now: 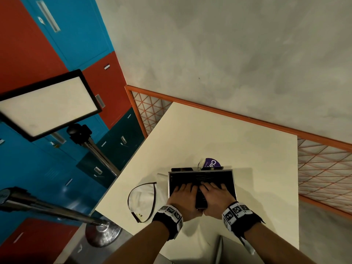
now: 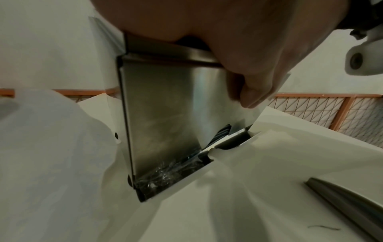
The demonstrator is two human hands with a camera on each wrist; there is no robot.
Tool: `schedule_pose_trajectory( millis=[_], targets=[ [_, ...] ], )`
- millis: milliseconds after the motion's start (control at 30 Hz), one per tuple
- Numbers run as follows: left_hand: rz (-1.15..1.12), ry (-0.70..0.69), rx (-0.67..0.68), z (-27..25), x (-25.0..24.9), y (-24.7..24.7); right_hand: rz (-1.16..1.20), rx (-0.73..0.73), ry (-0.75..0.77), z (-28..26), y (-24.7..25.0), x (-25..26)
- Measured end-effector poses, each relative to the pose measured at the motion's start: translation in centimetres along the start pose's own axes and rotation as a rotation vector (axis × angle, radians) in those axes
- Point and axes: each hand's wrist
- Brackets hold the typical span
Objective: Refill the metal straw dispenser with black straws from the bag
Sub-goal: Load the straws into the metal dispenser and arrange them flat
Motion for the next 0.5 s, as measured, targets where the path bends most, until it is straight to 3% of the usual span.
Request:
schedule_pose_trajectory(
  millis=[300, 500],
  targets=[
    [0.041, -0.017, -0.038, -0.5, -0.2, -0.2, -0.016, -0.155, 0.027, -1.2, -0.7, 0.2],
    [0.062, -0.028, -0.063, -0.8, -0.2, 0.0, -0.013, -0.167, 0.032, -1.5, -0.5, 0.3]
  ],
)
Point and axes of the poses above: each hand's wrist, its own z-axis towards the middle knuckle, its own y-axis out of the back of the hand, x = y × z, and after that the axes turned 3 degrees about z, right-handed
